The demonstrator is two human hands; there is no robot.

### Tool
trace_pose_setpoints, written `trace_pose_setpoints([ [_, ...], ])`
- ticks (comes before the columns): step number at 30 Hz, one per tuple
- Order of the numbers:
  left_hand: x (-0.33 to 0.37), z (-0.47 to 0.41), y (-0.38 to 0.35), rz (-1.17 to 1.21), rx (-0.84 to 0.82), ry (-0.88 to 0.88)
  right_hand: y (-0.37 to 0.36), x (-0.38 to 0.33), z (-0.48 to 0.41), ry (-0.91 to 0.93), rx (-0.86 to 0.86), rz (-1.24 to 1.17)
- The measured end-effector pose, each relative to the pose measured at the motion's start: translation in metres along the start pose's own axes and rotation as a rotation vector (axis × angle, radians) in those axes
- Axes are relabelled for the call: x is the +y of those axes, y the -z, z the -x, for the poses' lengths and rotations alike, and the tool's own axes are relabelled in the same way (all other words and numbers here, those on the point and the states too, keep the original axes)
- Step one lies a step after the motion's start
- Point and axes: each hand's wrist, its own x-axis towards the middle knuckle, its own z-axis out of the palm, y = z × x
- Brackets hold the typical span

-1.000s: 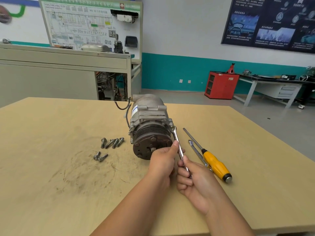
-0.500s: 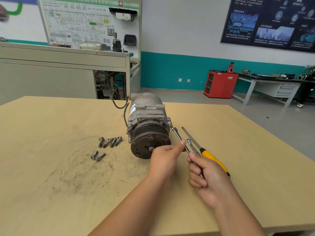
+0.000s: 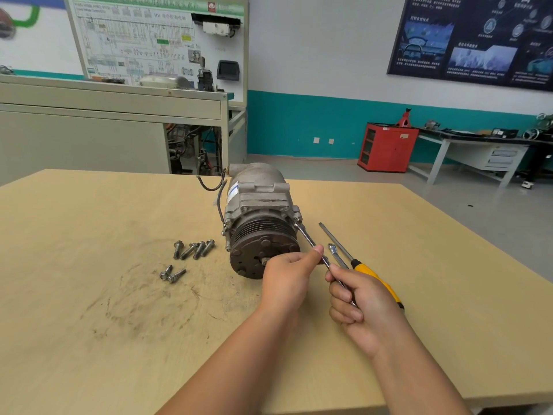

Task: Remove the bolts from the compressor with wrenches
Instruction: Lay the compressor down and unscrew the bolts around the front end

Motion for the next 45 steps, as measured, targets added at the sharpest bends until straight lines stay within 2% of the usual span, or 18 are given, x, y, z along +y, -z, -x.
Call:
trace_pose_setpoints([
  [8,0.0,0.0,0.0,0.015,0.007,-0.01,-0.003,0.001,0.003,-0.078,0.003,-0.146],
  [16,0.0,-0.002,0.0,-0.002,0.005,-0.009,-0.005,0.0,0.0,-0.102,0.012,-0.193],
  [19,0.0,-0.002,0.0,-0.016,0.005,-0.001,-0.005,-0.002,0.0,-0.102,0.002,-0.162],
  [24,-0.002,-0.003,0.003,0.042,0.023,-0.013,-0.01,0.002,-0.002,0.048,0.028,0.023],
  [40,-0.005,-0.001,0.0,0.059,-0.013,0.006,-0.004,0.004,0.0,-0.006,0.004,-0.08],
  [45,-0.007,-0.004,0.001,0.062,-0.01,-0.037,-0.005,0.005,0.0,0.071,0.032,-0.007],
])
